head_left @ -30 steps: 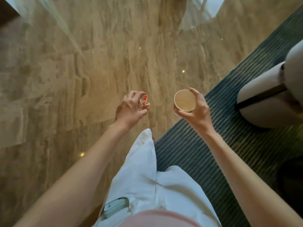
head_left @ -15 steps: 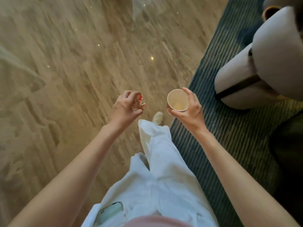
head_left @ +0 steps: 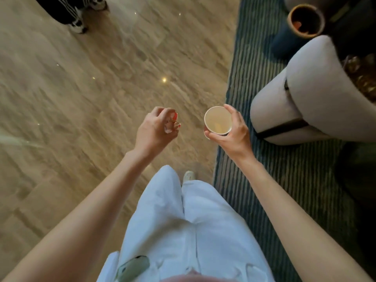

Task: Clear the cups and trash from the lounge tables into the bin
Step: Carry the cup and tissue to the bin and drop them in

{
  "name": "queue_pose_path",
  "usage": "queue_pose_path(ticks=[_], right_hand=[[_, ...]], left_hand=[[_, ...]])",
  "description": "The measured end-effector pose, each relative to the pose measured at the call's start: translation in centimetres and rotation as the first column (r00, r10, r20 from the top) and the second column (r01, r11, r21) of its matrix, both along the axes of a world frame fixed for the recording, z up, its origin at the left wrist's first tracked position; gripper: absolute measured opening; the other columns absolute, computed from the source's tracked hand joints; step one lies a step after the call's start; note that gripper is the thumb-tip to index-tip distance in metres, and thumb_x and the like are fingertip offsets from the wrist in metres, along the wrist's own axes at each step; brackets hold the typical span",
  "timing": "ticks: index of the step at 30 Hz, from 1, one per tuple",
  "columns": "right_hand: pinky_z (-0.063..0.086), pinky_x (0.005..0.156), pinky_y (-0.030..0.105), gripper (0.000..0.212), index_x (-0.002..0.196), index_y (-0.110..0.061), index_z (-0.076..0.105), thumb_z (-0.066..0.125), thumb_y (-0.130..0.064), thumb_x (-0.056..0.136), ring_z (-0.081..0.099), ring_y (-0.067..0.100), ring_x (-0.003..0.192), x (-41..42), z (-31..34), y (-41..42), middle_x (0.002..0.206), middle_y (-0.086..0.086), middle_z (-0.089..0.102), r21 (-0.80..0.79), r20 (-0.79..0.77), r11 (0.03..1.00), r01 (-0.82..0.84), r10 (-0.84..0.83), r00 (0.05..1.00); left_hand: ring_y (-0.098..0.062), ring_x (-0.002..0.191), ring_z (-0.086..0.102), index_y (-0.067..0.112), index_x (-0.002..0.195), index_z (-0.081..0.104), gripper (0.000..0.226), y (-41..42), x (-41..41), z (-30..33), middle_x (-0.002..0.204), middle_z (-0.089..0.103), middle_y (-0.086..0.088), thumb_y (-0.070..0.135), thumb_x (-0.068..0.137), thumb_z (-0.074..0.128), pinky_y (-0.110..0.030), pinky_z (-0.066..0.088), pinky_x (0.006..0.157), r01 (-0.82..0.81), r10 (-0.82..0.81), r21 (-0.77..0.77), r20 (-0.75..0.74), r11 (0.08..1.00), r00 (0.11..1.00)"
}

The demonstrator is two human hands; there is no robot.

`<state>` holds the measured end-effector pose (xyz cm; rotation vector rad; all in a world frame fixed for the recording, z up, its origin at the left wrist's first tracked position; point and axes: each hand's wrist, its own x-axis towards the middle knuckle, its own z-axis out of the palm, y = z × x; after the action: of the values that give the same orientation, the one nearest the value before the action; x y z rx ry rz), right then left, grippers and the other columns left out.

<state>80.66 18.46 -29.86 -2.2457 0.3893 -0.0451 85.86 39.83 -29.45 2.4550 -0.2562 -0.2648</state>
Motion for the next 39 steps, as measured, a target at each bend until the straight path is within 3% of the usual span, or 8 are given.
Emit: queue_pose_path(ticks=[16,21,27,34,37,39], right_hand=[[0.038,0.094,0.021,0.088,0.137,-0.016,0.043,0.087,-0.031,0.062,0.051,0.017,0.118,28.1,-0.9,-4.3,0.132,0.003,0.054,0.051,0.011,0.935,0.350,-0.351,0.936],[0.038,0.094,0.021,0.089,0.138,-0.014,0.042,0.086,-0.030,0.064,0.051,0.019,0.118,34.2,-1.4,-10.0,0.133,0.005,0.053,0.062,0.013,0.889,0.453,-0.455,0.890],[0.042,0.098,0.030,0.090,0.139,-0.012,0.040,0.086,-0.030,0.065,0.050,0.020,0.119,41.4,-1.4,-19.9,0.133,0.007,0.052,0.072,0.037,0.826,0.559,-0.562,0.826],[0.033,0.088,0.011,0.086,0.138,-0.015,0.040,0.084,-0.032,0.066,0.047,0.010,0.116,47.1,-1.3,-30.4,0.133,0.003,0.051,0.083,0.057,0.767,0.636,-0.641,0.765],[0.031,0.086,0.009,0.085,0.139,-0.020,0.039,0.084,-0.032,0.067,0.043,0.001,0.111,49.6,-2.0,-34.2,0.133,0.000,0.050,0.113,0.033,0.737,0.667,-0.673,0.739],[0.030,0.087,0.010,0.085,0.139,-0.020,0.038,0.083,-0.031,0.069,0.044,0.005,0.115,51.4,-2.8,-36.9,0.134,-0.001,0.049,0.126,0.017,0.721,0.681,-0.688,0.725]], left_hand=[[-0.025,0.103,0.057,0.025,0.115,0.061,0.039,-7.2,34.8,-0.6,0.117,0.056,0.000,0.031,0.078,0.071,-0.033,0.049,0.078,0.343,-0.346,0.075,0.024,0.936,0.938],[-0.027,0.105,0.056,0.022,0.117,0.061,0.042,-14.7,42.9,-0.9,0.120,0.057,-0.001,0.029,0.078,0.072,-0.036,0.049,0.078,0.467,-0.471,0.075,0.037,0.881,0.881],[-0.028,0.103,0.058,0.021,0.117,0.062,0.041,-26.3,51.4,-1.5,0.120,0.058,-0.002,0.029,0.078,0.072,-0.036,0.050,0.074,0.558,-0.565,0.093,0.066,0.824,0.823],[-0.028,0.099,0.060,0.019,0.114,0.064,0.040,-38.5,58.9,-2.5,0.116,0.061,-0.004,0.028,0.077,0.073,-0.033,0.049,0.071,0.652,-0.654,0.057,0.083,0.756,0.752],[-0.029,0.097,0.061,0.020,0.113,0.065,0.039,-43.5,62.0,-3.4,0.115,0.062,-0.004,0.031,0.077,0.074,-0.033,0.048,0.070,0.676,-0.679,0.061,0.084,0.734,0.730],[-0.030,0.098,0.061,0.020,0.115,0.064,0.040,-47.0,64.3,-4.2,0.116,0.061,-0.004,0.033,0.078,0.073,-0.034,0.048,0.071,0.698,-0.701,0.062,0.073,0.713,0.710]])
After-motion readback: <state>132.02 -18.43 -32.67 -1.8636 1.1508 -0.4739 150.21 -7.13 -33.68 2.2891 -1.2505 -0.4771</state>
